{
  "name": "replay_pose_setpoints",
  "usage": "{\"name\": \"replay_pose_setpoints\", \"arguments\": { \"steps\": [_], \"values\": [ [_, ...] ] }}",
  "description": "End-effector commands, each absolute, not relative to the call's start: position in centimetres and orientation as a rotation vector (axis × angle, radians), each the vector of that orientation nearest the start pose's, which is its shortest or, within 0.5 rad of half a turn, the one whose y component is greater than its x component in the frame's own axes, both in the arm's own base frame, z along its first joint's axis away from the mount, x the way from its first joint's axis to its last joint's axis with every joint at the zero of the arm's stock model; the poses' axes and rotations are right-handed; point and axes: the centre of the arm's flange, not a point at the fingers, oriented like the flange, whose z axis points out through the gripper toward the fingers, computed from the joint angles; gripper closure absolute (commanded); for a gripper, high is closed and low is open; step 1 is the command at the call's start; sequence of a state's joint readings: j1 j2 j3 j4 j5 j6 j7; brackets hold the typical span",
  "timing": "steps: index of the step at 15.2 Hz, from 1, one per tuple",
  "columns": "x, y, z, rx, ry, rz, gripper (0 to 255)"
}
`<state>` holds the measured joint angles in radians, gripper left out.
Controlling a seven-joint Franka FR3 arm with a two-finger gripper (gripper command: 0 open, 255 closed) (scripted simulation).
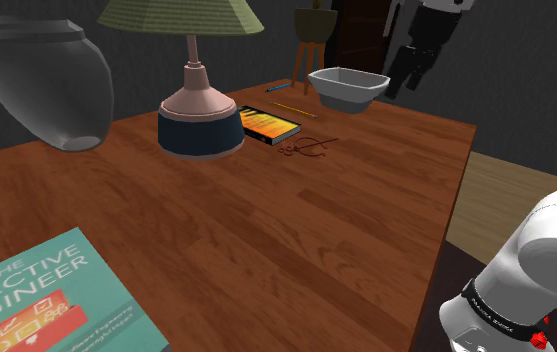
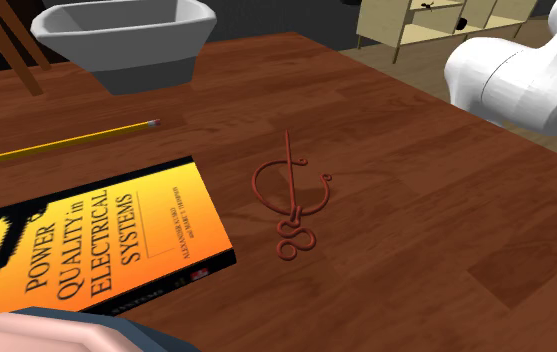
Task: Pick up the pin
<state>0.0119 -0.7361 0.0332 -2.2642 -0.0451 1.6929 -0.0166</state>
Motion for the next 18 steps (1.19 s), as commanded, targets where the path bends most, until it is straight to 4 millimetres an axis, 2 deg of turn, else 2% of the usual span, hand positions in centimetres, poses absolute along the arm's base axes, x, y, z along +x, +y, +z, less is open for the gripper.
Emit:
{"name": "replay_pose_setpoints", "arguments": {
  "steps": [1, 10, 18],
  "values": [
    [33.3, 1.4, 63.0, -3.195, -0.091, -0.265, 0],
    [38.8, 10.0, 58.6, -3.124, -0.432, -0.271, 0],
    [41.9, 18.5, 54.8, -3.03, -0.723, -0.274, 0]
  ]
}}
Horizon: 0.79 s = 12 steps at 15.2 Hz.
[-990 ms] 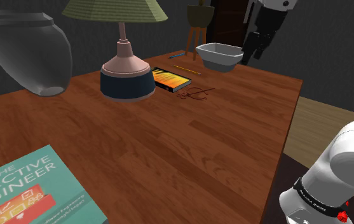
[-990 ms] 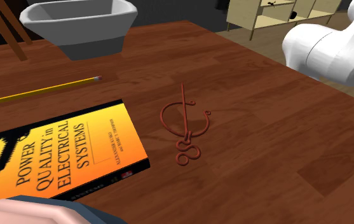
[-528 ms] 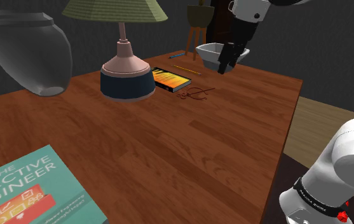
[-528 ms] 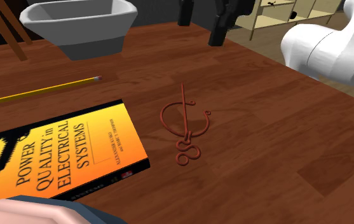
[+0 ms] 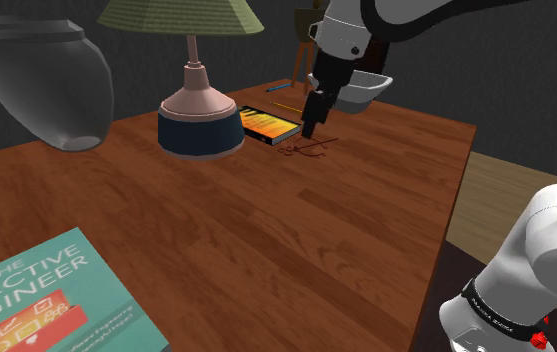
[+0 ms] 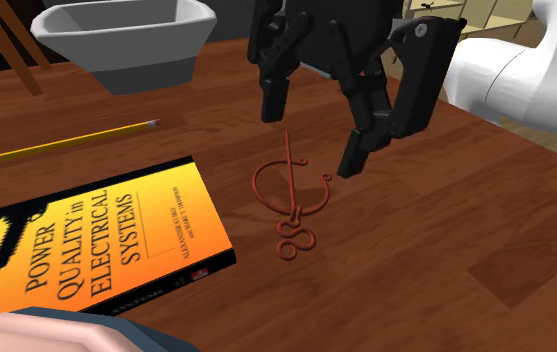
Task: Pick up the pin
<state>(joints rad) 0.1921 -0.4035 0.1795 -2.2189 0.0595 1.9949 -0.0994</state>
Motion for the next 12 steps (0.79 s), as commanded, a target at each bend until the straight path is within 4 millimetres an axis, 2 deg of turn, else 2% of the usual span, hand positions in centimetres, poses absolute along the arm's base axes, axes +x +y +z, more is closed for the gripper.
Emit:
{"name": "replay_pose_setpoints", "arguments": {
  "steps": [1, 9, 11, 12],
  "values": [
    [42.2, 19.6, 54.3, -3.017, -0.758, -0.274, 0],
    [42.3, 20.0, 50.1, -3.011, -0.772, -0.274, 0],
    [42.3, 20.0, 50.1, -3.011, -0.772, -0.274, 0],
    [42.3, 20.1, 50.1, -3.011, -0.772, -0.274, 255]
  ]
}}
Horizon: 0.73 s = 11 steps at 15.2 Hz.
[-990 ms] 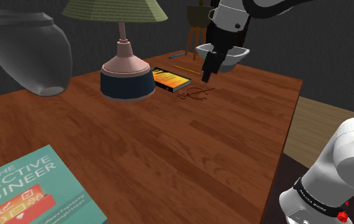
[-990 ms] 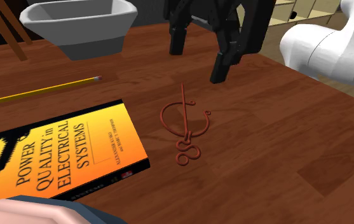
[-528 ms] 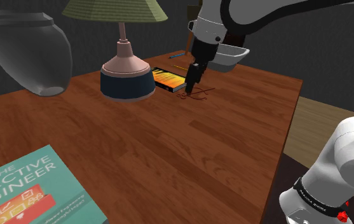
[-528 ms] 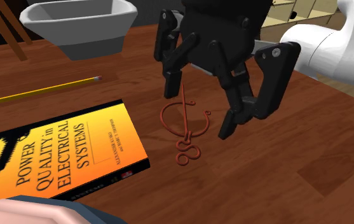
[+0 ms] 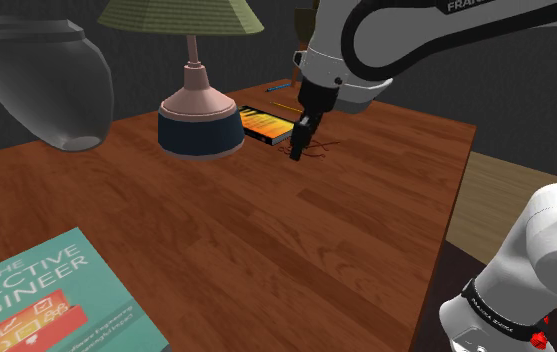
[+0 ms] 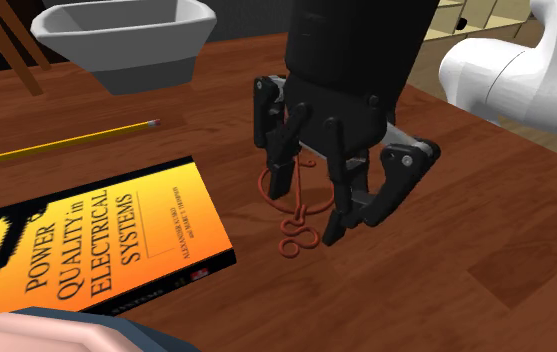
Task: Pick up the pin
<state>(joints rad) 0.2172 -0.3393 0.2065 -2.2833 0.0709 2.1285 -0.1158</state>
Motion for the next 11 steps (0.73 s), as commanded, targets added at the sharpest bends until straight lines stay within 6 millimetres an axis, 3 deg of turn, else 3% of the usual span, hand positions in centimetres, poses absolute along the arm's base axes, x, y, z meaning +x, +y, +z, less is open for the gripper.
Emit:
{"name": "replay_pose_setpoints", "arguments": {
  "steps": [1, 8, 11],
  "values": [
    [42.3, 20.1, 50.1, -3.011, -0.772, -0.274, 255],
    [42.2, 20.1, 49.9, -3.011, -0.772, -0.274, 255],
    [42.3, 20.0, 51.2, -3.011, -0.772, -0.274, 255]
  ]
}}
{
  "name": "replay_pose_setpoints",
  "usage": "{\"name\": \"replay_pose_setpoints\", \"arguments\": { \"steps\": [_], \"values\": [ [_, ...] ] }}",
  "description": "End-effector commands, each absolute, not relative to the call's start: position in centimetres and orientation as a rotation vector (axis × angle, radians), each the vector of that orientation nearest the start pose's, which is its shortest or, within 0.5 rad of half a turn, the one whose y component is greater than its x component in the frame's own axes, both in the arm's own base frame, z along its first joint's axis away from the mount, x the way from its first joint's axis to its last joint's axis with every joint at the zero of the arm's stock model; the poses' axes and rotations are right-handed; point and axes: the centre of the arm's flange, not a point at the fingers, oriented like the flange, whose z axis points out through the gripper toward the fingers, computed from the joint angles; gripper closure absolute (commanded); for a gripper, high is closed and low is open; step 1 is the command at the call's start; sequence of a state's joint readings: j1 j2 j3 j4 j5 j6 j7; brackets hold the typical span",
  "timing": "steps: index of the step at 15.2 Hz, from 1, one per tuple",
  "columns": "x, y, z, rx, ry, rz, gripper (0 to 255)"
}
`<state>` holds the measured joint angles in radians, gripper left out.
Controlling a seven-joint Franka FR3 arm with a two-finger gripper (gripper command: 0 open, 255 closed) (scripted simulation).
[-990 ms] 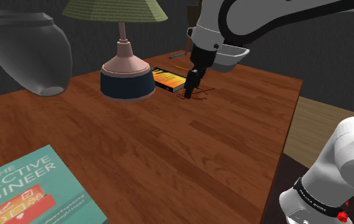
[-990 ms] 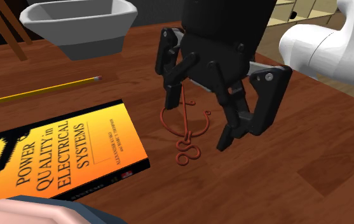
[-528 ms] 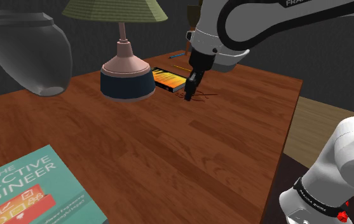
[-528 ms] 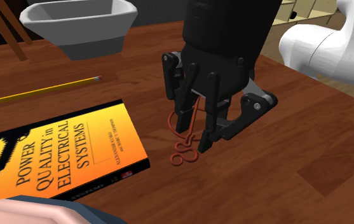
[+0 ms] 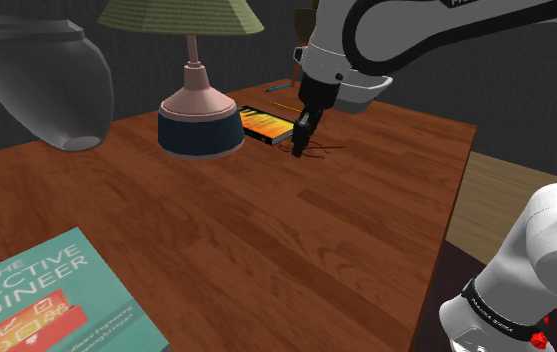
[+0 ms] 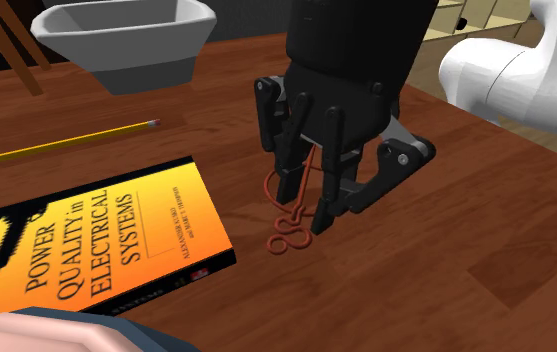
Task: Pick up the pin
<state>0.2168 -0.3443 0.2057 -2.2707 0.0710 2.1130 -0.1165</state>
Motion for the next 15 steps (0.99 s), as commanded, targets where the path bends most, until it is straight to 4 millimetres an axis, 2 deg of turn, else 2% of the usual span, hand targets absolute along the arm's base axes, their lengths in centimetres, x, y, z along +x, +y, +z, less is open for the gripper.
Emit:
{"name": "replay_pose_setpoints", "arguments": {
  "steps": [1, 13, 15],
  "values": [
    [42.3, 20.0, 51.7, -3.011, -0.772, -0.274, 255],
    [42.3, 20.0, 58.1, -3.011, -0.772, -0.274, 255],
    [42.3, 20.0, 58.1, -3.011, -0.772, -0.274, 255]
  ]
}}
